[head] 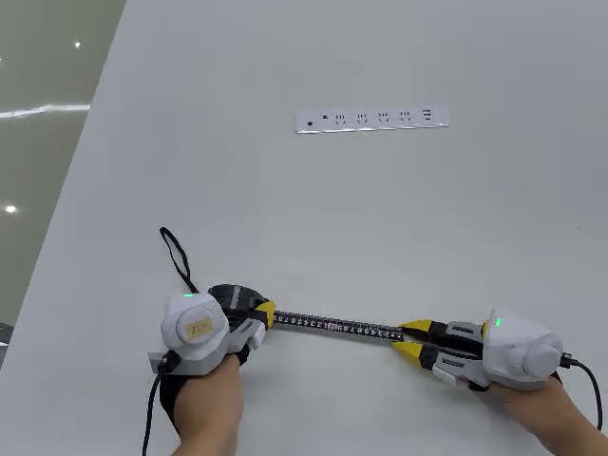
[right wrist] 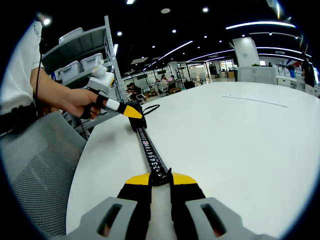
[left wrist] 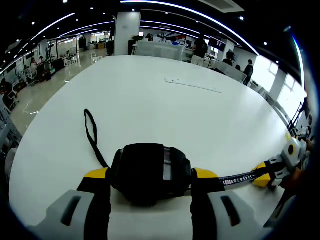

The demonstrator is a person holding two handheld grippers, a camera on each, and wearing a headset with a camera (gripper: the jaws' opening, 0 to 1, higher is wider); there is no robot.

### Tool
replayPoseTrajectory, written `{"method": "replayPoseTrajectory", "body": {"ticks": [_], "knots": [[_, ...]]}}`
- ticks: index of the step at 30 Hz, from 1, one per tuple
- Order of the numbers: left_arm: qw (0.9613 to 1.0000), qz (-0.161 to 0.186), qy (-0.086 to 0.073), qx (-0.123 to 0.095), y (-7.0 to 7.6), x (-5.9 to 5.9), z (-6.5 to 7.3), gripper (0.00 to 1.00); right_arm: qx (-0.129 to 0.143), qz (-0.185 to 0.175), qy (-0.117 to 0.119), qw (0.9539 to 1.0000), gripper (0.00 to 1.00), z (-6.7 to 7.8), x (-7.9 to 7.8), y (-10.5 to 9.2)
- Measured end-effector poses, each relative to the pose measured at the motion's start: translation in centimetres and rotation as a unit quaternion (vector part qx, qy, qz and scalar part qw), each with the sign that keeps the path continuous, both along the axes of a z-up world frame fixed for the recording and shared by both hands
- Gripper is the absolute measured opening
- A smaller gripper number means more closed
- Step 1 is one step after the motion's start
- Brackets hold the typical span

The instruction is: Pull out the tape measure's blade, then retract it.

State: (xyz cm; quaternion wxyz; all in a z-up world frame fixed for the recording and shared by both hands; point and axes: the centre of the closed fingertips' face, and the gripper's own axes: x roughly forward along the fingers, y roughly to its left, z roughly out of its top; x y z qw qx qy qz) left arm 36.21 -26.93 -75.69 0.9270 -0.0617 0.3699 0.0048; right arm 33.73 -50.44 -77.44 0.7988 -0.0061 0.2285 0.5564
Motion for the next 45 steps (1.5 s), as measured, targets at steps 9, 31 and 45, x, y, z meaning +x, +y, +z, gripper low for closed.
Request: {"method": "replayPoseTrajectory", "body": {"ticks": [9,31,45], "knots": [[1.0,0.001,0.0,-0.001,0.0,0.0,-0.1,0.62,0.001,0.006,-0.001,1.0,0.13,0.0,0.0,1.1],[1.0,0.001,0.001,-0.002,0.0,0.0,-0.1,0.62,0.003,0.022,-0.001,0.9998,0.13,-0.1,0.2,4.1],[1.0,0.001,0.0,-0.002,0.1,0.0,-0.1,0.62,0.005,0.027,0.003,0.9996,0.13,-0.1,0.2,5.6]]}}
